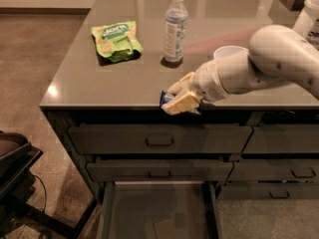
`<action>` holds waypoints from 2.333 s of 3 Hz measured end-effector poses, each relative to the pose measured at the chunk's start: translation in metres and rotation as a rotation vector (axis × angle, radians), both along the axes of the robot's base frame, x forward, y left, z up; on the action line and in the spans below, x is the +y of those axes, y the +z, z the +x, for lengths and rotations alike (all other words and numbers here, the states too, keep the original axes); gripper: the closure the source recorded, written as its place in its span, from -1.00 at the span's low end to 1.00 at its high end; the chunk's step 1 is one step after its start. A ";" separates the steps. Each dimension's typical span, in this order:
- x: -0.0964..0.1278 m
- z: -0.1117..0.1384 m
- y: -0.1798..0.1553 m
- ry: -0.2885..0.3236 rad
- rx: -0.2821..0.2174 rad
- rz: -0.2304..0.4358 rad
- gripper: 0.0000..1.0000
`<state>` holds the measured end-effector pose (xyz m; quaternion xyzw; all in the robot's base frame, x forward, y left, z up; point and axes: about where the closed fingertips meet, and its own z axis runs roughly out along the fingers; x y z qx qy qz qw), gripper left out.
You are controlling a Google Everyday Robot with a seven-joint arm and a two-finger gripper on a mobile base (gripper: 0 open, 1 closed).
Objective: Place rxbar blueberry into bottom drawer
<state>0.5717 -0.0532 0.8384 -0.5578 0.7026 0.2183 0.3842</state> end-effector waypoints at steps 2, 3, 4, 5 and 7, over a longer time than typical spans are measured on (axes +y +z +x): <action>-0.013 -0.044 -0.013 -0.096 0.008 0.070 1.00; -0.031 -0.053 -0.043 -0.152 0.044 0.119 1.00; -0.073 -0.063 -0.077 -0.281 0.068 0.190 1.00; -0.072 -0.063 -0.076 -0.279 0.068 0.189 1.00; -0.067 -0.108 -0.145 -0.397 0.233 0.293 1.00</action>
Offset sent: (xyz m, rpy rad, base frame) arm -0.0956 -0.0830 -0.0964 0.2774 0.0291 -0.3212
